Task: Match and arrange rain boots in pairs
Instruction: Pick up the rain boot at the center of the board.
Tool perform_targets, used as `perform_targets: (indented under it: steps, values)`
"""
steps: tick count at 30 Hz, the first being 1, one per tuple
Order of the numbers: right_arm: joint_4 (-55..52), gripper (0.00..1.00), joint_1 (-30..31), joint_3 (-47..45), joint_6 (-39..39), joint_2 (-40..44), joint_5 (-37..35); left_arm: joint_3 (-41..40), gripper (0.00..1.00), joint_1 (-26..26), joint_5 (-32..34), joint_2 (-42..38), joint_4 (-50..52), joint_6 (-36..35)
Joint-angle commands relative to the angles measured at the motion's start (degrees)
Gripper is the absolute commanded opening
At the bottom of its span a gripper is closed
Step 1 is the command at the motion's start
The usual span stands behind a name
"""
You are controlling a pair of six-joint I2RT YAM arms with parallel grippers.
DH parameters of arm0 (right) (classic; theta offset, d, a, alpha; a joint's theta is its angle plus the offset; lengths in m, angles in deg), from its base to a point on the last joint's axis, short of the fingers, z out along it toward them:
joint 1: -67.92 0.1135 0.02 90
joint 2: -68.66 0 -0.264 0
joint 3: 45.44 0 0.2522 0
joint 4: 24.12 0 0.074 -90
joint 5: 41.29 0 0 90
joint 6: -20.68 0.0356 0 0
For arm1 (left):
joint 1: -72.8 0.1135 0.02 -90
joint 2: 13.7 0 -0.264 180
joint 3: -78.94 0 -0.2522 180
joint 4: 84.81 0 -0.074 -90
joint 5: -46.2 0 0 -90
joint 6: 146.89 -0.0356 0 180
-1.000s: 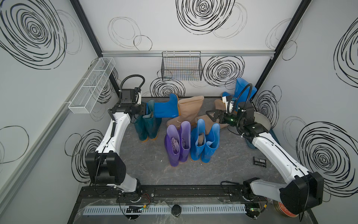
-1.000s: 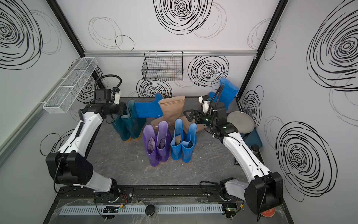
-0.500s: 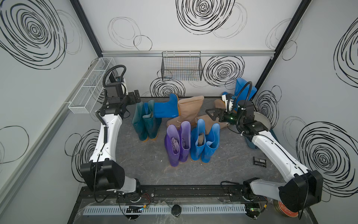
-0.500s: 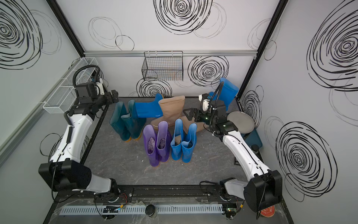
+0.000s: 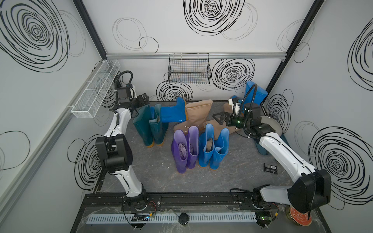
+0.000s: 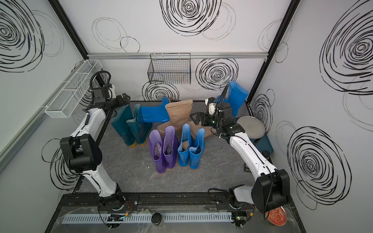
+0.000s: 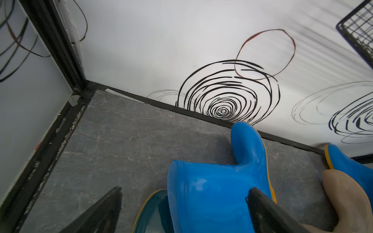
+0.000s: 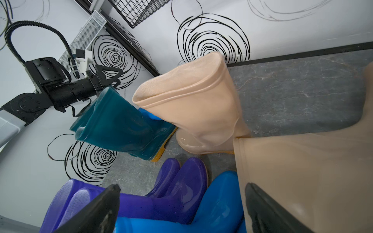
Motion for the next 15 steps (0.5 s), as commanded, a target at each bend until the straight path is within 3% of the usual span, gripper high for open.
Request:
perform_targets:
  steps: [1,5,8,15]
  values:
    - [-1.0,0.99,0.4,2.9,0.4,-0.9,-0.4,1.7,0.99,0.2,-4.8,4.0,-2.0,1.1]
    - [-2.4,1.00,0.6,4.5,0.7,-2.4,-0.8,3.1,0.99,-0.2,-8.2,5.3,-1.6,4.3]
    - [-2.4,1.00,0.8,4.9,1.1,-3.0,-1.6,3.1,0.99,-2.9,-5.8,1.5,2.3,1.7]
    - [-1.2,1.00,1.9,5.2,1.7,-5.0,-0.8,-4.0,0.99,-2.9,-6.6,-9.2,-3.8,6.8]
